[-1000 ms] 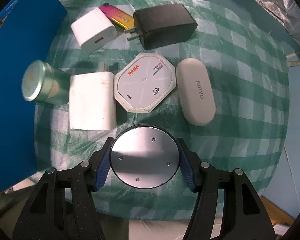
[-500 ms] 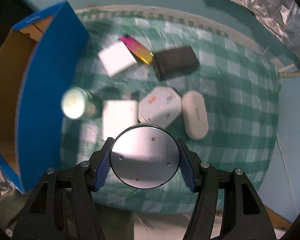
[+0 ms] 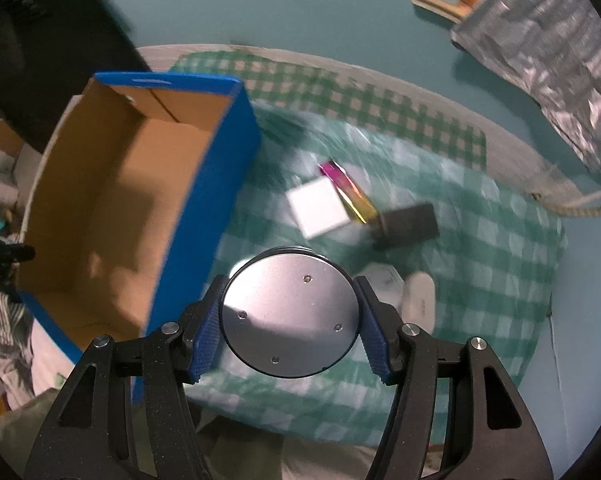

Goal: Organize rigid objects
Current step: 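Grasp the round silver disc with the right gripper and carry it to the box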

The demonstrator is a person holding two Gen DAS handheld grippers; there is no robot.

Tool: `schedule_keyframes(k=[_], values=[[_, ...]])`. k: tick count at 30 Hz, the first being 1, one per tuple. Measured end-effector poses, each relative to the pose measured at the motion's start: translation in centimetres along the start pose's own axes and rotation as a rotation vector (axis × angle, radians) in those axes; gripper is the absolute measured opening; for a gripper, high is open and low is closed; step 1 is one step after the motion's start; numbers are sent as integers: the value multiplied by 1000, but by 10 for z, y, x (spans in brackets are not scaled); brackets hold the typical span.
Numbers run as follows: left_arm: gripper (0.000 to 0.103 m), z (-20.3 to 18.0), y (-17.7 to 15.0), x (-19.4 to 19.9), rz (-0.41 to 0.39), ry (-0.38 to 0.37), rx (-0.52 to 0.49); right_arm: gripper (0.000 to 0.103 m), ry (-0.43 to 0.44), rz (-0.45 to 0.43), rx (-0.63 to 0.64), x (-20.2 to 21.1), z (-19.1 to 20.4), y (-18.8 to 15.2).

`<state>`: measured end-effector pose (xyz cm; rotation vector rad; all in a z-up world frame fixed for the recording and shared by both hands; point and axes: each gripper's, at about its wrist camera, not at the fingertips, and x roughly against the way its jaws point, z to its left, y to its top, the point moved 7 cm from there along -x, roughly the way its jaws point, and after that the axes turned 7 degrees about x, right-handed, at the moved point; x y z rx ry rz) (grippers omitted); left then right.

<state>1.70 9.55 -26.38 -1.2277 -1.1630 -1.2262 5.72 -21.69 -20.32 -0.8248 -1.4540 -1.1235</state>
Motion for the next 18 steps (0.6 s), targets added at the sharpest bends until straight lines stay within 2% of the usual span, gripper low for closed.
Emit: schedule_keyframes(k=[18], values=[[3,2,0,1,3,-8,8,62,45,-9,162,-14,72,54]])
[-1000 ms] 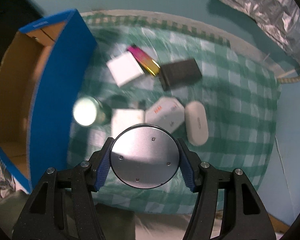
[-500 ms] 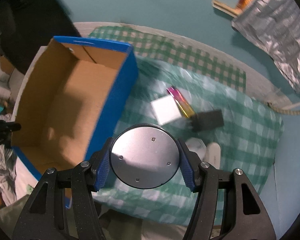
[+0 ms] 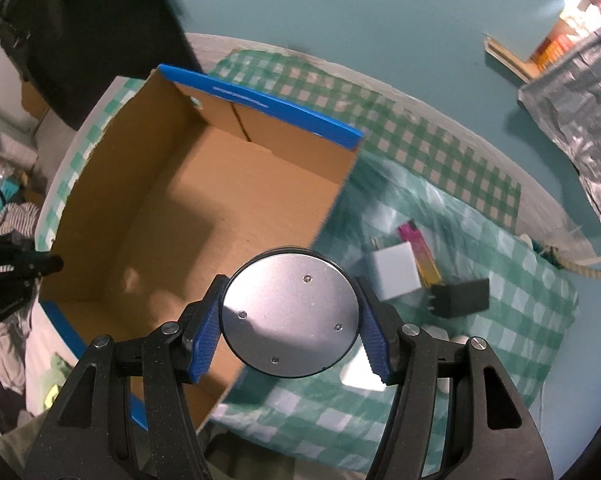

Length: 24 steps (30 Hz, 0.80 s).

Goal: Organize rigid objects
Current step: 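Grasp the round silver disc with the right gripper and carry it to the box, then release the silver disc into the box and withdraw the right gripper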

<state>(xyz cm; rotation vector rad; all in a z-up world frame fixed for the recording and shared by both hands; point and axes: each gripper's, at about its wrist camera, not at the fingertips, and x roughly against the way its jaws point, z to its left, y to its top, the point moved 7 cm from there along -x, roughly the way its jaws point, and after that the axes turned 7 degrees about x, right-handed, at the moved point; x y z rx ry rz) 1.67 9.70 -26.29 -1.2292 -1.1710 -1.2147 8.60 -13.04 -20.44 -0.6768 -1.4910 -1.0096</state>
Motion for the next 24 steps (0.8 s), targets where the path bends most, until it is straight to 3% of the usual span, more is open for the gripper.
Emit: schedule_keyframes(k=[11,24], values=[[3,0,0,0,4,0,-1,62,32,13,55,-20,21,20],[3,1,-3,-1,10,-7,6,62,43,65,101,-50,32,18]])
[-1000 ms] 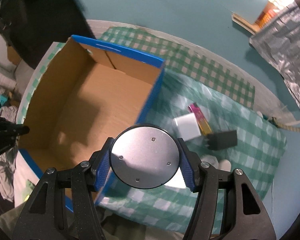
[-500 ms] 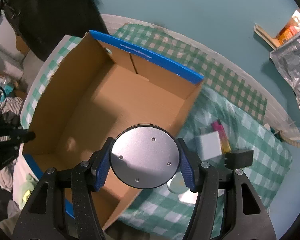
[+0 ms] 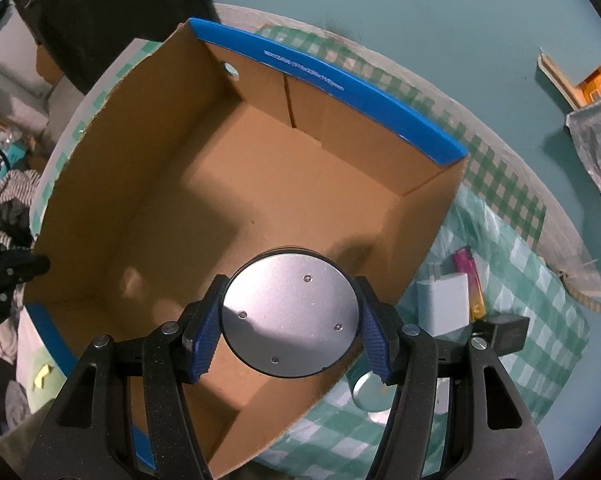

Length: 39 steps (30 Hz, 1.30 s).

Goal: Organize rigid objects
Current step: 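Release the silver disc into the box and withdraw the right gripper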

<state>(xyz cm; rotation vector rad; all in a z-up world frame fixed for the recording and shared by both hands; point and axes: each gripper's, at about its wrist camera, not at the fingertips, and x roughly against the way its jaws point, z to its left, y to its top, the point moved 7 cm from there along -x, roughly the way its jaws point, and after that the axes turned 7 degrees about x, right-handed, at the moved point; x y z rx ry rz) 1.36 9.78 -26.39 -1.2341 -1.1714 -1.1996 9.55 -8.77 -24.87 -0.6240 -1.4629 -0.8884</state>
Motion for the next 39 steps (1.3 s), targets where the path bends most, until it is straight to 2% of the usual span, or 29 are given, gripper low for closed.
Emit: schedule_keyframes(k=[7,16,25,33,39], values=[[3,0,0,-1,1,-1,1,62,-25,28,-2,-9,1,0],[3,-1,-1,-1,6,6,-7,66,-2,0,-44,-8,-1,0],[3,-1,-1,-2,5,11,-10,70,1,-84,-97,21,-8,2],[3,0,-1,-1,8,6,-4,71,-25,-132,-156,52,-34,-12],[3,0,-1,-1,9,6,-3,71,-71,-125,-208,61,-69,-41]])
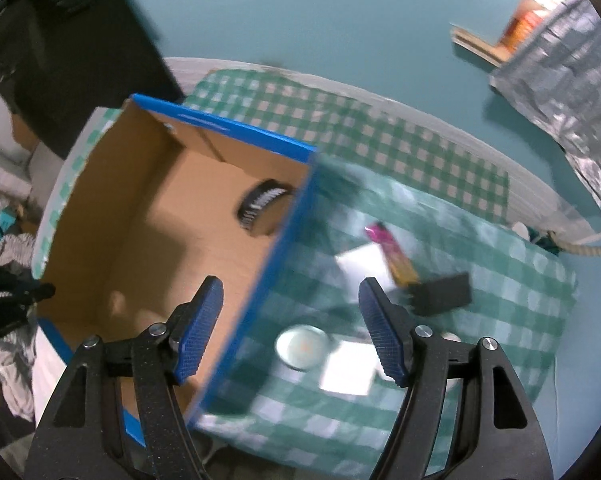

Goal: Organize rigid objects
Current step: 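Release the silver disc into the box and withdraw the right gripper, then grasp the white KINYO earbud case with the right gripper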

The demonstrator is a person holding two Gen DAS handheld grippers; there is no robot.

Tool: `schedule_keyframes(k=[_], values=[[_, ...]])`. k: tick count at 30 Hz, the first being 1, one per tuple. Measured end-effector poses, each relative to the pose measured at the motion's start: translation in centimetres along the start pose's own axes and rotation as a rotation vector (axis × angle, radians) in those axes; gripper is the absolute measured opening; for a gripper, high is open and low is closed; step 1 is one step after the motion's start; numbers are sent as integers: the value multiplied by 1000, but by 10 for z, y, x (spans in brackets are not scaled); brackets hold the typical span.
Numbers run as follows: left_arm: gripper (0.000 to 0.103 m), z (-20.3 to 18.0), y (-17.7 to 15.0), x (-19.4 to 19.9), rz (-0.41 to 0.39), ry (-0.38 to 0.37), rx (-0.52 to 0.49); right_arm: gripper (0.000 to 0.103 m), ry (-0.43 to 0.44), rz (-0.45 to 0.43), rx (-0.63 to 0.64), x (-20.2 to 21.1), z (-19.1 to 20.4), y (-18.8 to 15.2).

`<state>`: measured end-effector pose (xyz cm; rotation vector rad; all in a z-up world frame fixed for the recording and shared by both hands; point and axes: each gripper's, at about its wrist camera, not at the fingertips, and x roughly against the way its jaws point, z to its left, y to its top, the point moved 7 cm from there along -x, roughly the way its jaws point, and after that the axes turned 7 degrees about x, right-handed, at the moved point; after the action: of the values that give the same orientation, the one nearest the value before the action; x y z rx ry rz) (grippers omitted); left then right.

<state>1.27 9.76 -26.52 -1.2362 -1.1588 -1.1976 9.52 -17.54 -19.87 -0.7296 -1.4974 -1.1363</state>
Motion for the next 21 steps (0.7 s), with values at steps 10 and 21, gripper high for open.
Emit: schedule_keyframes(k=[10,21], values=[[3,1,-5,-3,13,3,10,72,-84,53,-163,-3,-88,-52],[3,0,-5,-3,16,16,11,72,-118,144,-316,-40,-167,-115]])
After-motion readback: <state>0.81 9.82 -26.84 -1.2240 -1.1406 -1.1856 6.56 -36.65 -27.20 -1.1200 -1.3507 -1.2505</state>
